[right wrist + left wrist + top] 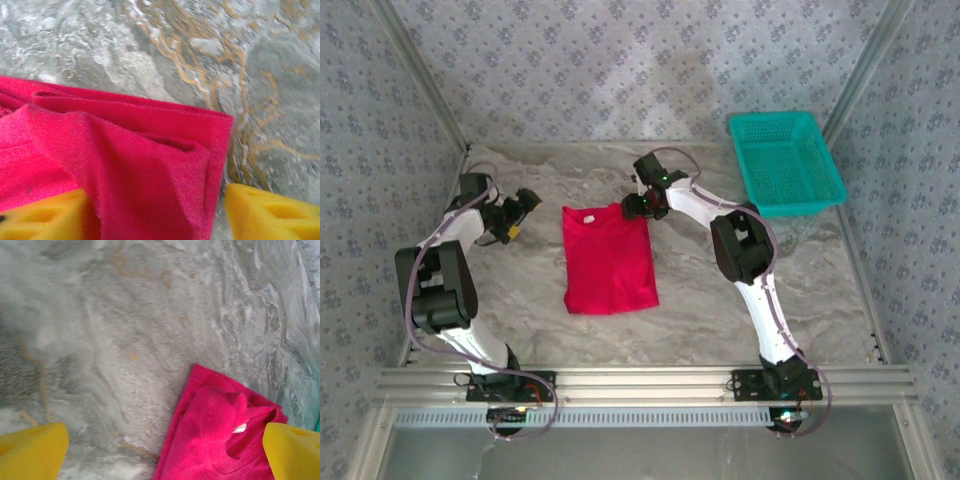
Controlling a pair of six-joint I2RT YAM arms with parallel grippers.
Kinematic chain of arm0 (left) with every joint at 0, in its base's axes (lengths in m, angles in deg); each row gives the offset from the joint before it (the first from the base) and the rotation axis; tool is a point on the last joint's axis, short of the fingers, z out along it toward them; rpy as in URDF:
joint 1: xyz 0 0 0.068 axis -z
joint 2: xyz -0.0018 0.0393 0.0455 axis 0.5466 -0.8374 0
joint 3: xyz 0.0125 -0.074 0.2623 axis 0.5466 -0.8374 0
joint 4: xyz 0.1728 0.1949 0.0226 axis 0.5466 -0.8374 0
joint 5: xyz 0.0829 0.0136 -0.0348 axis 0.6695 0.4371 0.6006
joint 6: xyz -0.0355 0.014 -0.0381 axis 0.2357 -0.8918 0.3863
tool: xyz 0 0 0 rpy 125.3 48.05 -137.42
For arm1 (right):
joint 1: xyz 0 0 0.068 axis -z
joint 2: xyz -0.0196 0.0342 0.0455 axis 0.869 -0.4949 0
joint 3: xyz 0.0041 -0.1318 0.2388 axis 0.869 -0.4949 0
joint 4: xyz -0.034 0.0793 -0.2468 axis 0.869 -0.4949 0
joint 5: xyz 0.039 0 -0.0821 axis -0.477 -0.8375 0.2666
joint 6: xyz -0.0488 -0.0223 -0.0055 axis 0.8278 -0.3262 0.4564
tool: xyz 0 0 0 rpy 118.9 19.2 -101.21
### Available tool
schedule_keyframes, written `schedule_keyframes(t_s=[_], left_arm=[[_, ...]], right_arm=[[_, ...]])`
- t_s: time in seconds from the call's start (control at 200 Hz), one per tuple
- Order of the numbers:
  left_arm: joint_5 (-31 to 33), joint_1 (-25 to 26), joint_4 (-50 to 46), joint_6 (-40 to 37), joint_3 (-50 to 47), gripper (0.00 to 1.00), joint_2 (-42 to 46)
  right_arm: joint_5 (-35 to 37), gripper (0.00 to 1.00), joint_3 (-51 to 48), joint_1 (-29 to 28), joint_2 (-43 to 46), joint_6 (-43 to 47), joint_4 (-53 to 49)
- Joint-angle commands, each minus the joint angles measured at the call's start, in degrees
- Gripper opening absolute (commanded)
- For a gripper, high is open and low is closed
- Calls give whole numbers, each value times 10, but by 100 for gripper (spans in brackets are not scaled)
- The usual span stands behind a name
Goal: Fold the inside-out t-shirt
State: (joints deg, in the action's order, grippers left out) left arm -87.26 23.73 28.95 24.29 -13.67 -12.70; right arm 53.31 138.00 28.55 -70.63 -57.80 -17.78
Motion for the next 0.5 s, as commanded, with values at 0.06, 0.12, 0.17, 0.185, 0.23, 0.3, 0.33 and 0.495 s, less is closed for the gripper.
schedule_keyframes(t_s=[0.06,0.12,0.17,0.185,0.23,0.3,0.33,0.495], left_arm=[[-59,16,115,11,-36,84,45],[-57,43,145,7,-48,73,47],[-44,68,153,-4,-49,67,42],[-41,76,153,-9,-47,65,39],[-29,97,153,-22,-39,61,26],[-17,121,156,-39,-27,56,0],[-16,127,161,-45,-23,54,-13],[12,131,168,-70,-7,67,-58]], right_arm=[[-30,18,-22,5,-4,15,-15],[-38,6,-49,16,13,22,-1],[-49,3,-65,29,21,26,11],[-53,2,-67,33,21,25,13],[-70,2,-69,43,20,24,14],[-80,2,-69,49,19,24,13],[-80,1,-69,50,21,26,12],[-85,2,-63,48,22,24,11]])
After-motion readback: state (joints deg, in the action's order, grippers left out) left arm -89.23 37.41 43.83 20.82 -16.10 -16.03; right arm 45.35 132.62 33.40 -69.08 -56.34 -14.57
